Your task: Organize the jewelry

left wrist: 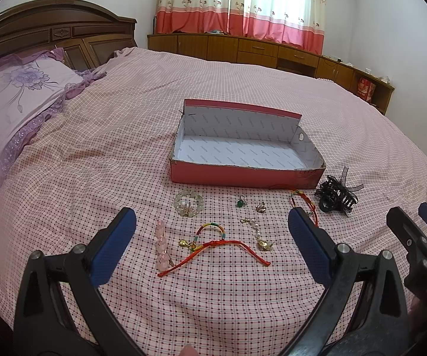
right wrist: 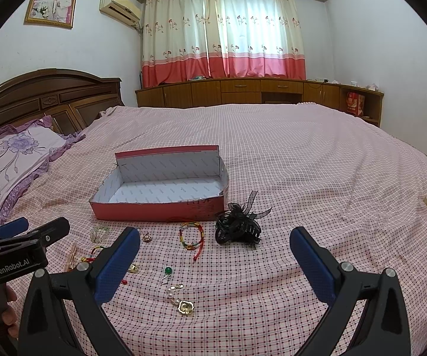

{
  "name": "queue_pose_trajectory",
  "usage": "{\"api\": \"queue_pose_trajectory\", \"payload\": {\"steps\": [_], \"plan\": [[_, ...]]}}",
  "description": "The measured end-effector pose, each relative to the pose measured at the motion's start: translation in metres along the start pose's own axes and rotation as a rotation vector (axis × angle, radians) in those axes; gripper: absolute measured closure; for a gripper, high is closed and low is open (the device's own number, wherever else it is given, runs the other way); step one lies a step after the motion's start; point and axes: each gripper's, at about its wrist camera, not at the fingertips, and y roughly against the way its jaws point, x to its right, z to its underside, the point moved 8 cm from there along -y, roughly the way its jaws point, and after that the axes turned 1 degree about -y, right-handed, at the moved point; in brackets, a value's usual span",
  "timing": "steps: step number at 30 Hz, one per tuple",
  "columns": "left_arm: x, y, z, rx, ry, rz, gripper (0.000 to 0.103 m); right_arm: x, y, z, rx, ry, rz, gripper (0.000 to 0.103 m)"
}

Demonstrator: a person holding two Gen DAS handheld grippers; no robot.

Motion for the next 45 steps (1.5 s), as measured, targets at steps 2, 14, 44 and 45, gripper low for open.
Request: {"api": "queue_pose_trajectory", "payload": {"steps": [2,14,44,45], "plan": [[0.001,0.0,0.0,0.0,0.0,0.0,0.008,0.0,0.0,0.0,0.001,0.0,-0.001,0.0],[0.0,-0.002,0.001,-0.007,-0.001,-0.003,0.008,0.0,0.0,0.001,-0.005,-0.006,-0.002,0.0],[-0.055,-0.044,0.009,-0.098,0.033,-0.038,0.009,0.031,-0.04,0.002,-0.055,-0.009,0.038,0.0],[-0.059,-0.049,0.012,-0.11,0.034,-0.047,0.011,0.033,-0.044,0.002,-0.06,-0.009,0.042,0.0]]}}
